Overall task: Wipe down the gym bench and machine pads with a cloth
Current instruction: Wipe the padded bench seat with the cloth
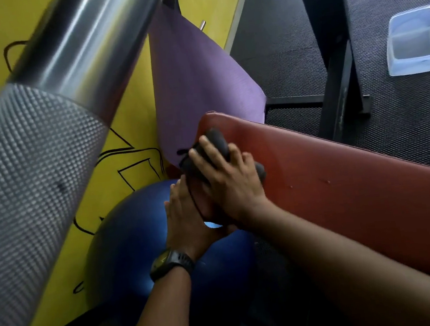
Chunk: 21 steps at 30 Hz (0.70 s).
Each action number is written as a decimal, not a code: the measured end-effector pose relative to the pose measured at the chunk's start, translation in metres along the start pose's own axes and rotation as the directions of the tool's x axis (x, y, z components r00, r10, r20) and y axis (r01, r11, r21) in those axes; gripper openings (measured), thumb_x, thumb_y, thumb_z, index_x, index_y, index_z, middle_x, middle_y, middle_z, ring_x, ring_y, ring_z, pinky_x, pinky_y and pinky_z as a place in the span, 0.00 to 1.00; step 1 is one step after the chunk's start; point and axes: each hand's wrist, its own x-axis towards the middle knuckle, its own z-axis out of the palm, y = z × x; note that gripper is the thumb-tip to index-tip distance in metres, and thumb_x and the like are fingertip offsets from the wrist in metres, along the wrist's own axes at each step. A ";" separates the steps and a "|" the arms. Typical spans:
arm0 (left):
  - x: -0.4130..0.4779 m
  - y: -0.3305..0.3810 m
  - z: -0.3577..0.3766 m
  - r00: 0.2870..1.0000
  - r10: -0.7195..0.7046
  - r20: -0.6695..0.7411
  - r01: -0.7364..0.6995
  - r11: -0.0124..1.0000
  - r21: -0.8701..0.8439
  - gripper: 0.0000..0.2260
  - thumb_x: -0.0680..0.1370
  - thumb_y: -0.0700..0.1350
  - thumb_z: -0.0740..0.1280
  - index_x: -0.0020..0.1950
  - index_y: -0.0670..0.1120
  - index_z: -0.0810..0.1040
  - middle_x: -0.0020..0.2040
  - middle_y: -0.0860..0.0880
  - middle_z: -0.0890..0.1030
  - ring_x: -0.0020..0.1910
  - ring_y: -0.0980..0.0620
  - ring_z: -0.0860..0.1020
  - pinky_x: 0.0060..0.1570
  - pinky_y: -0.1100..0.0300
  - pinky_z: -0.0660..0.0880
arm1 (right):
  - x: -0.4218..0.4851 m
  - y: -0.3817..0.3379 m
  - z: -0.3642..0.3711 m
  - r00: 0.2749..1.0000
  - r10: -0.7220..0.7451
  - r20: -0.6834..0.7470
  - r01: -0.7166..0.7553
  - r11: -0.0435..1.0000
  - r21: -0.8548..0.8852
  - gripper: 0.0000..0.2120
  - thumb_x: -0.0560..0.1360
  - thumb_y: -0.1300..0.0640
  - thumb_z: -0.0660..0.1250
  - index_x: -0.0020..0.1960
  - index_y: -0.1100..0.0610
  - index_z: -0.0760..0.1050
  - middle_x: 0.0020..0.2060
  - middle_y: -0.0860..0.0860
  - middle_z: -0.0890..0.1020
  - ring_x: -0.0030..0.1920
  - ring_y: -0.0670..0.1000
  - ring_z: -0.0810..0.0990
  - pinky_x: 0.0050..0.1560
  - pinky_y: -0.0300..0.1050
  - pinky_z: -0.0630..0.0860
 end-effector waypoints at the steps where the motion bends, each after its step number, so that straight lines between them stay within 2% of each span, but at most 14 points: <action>1: -0.001 0.000 0.001 1.000 0.002 -0.014 -0.002 1.000 -0.013 0.69 0.54 0.76 0.71 0.83 0.45 0.44 0.83 0.49 0.51 0.82 0.46 0.47 0.77 0.41 0.48 | 0.007 0.010 0.000 0.998 0.059 0.003 -0.059 0.998 -0.020 0.26 0.79 0.43 0.63 0.76 0.46 0.69 0.77 0.50 0.68 0.59 0.65 0.75 0.49 0.58 0.72; 3: -0.002 -0.001 0.002 1.000 0.002 -0.011 -0.002 1.000 -0.021 0.69 0.54 0.77 0.71 0.83 0.45 0.42 0.83 0.49 0.50 0.82 0.47 0.46 0.77 0.43 0.45 | 0.005 0.026 -0.002 0.960 0.280 -0.021 -0.280 0.960 -0.025 0.26 0.79 0.42 0.64 0.76 0.44 0.69 0.78 0.50 0.67 0.59 0.64 0.75 0.49 0.58 0.72; 5: -0.003 -0.002 0.001 1.000 0.000 -0.005 0.000 1.000 -0.023 0.70 0.54 0.74 0.75 0.82 0.45 0.41 0.83 0.48 0.50 0.82 0.48 0.45 0.77 0.44 0.42 | -0.024 0.028 -0.007 0.875 0.479 -0.072 -0.482 0.876 -0.027 0.27 0.78 0.43 0.64 0.76 0.46 0.69 0.78 0.51 0.67 0.57 0.64 0.75 0.48 0.58 0.73; 7: -0.003 -0.002 0.001 1.000 0.005 -0.019 -0.006 1.000 -0.011 0.70 0.55 0.72 0.78 0.82 0.45 0.40 0.83 0.46 0.50 0.82 0.47 0.46 0.78 0.44 0.43 | -0.066 0.009 -0.012 0.836 0.542 -0.081 -0.547 0.835 -0.052 0.30 0.76 0.44 0.64 0.76 0.48 0.69 0.78 0.53 0.67 0.58 0.65 0.75 0.50 0.58 0.73; 9: -0.002 -0.001 0.003 0.999 0.010 -0.033 -0.010 1.000 -0.005 0.68 0.57 0.70 0.77 0.83 0.44 0.41 0.83 0.44 0.51 0.82 0.45 0.47 0.78 0.41 0.45 | -0.091 -0.017 -0.011 0.888 0.457 -0.054 -0.459 0.887 -0.047 0.30 0.74 0.45 0.65 0.76 0.50 0.70 0.77 0.54 0.68 0.59 0.66 0.74 0.51 0.59 0.73; 11: 0.000 0.000 0.002 1.000 -0.010 -0.002 0.010 1.000 0.006 0.68 0.58 0.65 0.79 0.82 0.44 0.40 0.83 0.43 0.51 0.82 0.45 0.47 0.78 0.38 0.48 | -0.086 -0.027 -0.007 0.965 0.260 -0.031 -0.260 0.966 0.005 0.29 0.76 0.47 0.67 0.76 0.50 0.70 0.77 0.54 0.68 0.59 0.67 0.75 0.52 0.59 0.74; 13: 0.001 -0.002 0.002 1.000 -0.016 0.017 0.015 0.999 0.037 0.69 0.56 0.69 0.77 0.82 0.45 0.40 0.83 0.45 0.49 0.82 0.45 0.46 0.78 0.38 0.49 | -0.059 -0.014 -0.006 0.999 0.054 -0.001 -0.054 0.999 0.007 0.29 0.76 0.47 0.68 0.77 0.48 0.69 0.78 0.52 0.66 0.59 0.67 0.75 0.52 0.58 0.74; 15: 0.000 -0.004 0.003 1.000 -0.003 -0.005 0.003 0.999 0.044 0.69 0.55 0.76 0.72 0.83 0.45 0.41 0.83 0.48 0.49 0.82 0.45 0.45 0.77 0.40 0.47 | -0.035 0.009 -0.007 0.999 -0.029 0.035 0.030 0.999 -0.045 0.29 0.77 0.45 0.65 0.77 0.45 0.67 0.79 0.50 0.65 0.59 0.66 0.75 0.51 0.58 0.73; 16: -0.001 -0.004 0.004 1.000 0.003 -0.015 -0.003 0.999 0.035 0.70 0.55 0.77 0.71 0.83 0.45 0.41 0.83 0.48 0.49 0.82 0.45 0.45 0.77 0.41 0.46 | -0.028 0.021 -0.008 0.999 0.020 0.042 -0.017 0.998 -0.066 0.28 0.77 0.44 0.64 0.77 0.44 0.66 0.78 0.49 0.66 0.60 0.65 0.75 0.50 0.58 0.72; 18: -0.003 -0.003 0.004 1.000 0.010 -0.020 -0.009 1.000 0.027 0.70 0.56 0.75 0.73 0.83 0.45 0.39 0.83 0.47 0.48 0.82 0.46 0.43 0.77 0.42 0.42 | -0.031 0.037 -0.011 0.962 0.271 0.006 -0.270 0.960 -0.072 0.29 0.76 0.44 0.62 0.77 0.43 0.67 0.78 0.48 0.66 0.60 0.64 0.75 0.50 0.58 0.72; 20: -0.003 -0.002 0.003 1.000 0.012 -0.016 -0.012 0.999 0.035 0.70 0.56 0.74 0.75 0.82 0.47 0.37 0.83 0.47 0.46 0.82 0.46 0.41 0.77 0.44 0.39 | -0.055 0.034 -0.014 0.863 0.505 -0.033 -0.506 0.861 -0.050 0.31 0.75 0.43 0.62 0.77 0.45 0.67 0.79 0.50 0.65 0.60 0.64 0.75 0.51 0.59 0.73; 21: -0.003 -0.001 0.002 1.000 0.015 -0.016 -0.014 0.999 0.039 0.70 0.57 0.74 0.75 0.82 0.47 0.36 0.83 0.47 0.45 0.82 0.47 0.41 0.77 0.45 0.39 | -0.072 0.025 -0.014 0.821 0.570 -0.040 -0.571 0.820 -0.047 0.31 0.75 0.44 0.63 0.78 0.47 0.67 0.79 0.51 0.65 0.60 0.65 0.74 0.52 0.60 0.73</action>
